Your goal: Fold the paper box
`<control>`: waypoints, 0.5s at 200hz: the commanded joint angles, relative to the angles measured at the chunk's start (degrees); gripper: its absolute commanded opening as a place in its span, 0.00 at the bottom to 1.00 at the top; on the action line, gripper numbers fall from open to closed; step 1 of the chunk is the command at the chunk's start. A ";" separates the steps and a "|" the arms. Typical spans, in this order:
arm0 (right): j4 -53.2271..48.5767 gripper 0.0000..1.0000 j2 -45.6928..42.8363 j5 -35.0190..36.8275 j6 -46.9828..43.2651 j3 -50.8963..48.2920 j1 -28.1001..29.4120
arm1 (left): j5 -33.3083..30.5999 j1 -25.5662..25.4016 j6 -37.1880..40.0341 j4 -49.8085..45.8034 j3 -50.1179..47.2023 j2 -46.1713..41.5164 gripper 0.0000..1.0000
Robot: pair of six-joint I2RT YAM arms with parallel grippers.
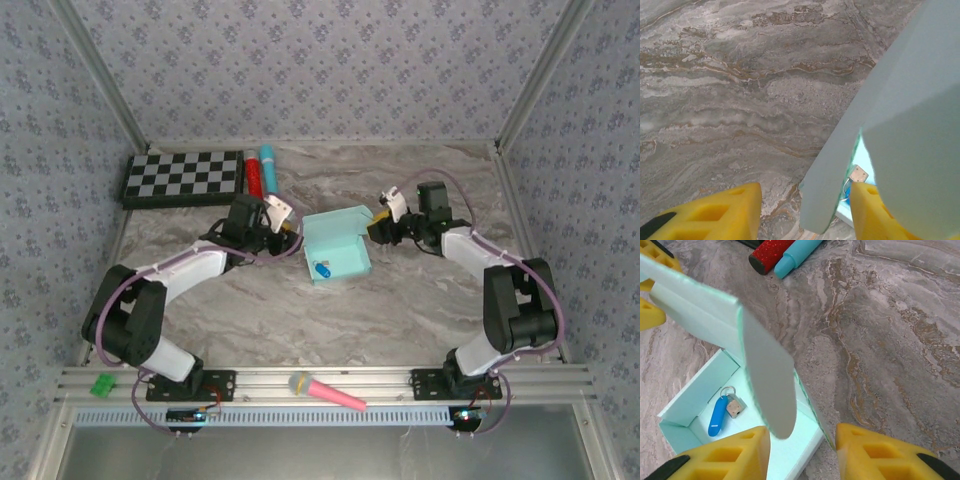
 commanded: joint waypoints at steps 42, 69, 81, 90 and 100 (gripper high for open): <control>-0.18 0.29 0.63 0.17 1.54 0.98 1.43 | 1.45 -0.66 -1.25 1.42 2.28 0.67 0.38; 0.39 0.21 0.18 2.40 2.97 0.43 2.16 | 1.13 -0.79 -1.38 1.07 2.48 0.67 0.35; 1.68 0.18 -0.37 4.03 3.81 -0.31 2.69 | 0.93 -0.94 -1.48 1.07 2.50 0.63 0.34; 2.74 0.16 -0.80 5.41 4.60 -0.96 3.11 | 0.61 -1.06 -1.56 1.16 2.51 0.60 0.33; 3.71 0.15 -1.29 7.58 5.59 -1.57 3.62 | 0.22 -1.24 -1.64 1.32 2.59 0.61 0.33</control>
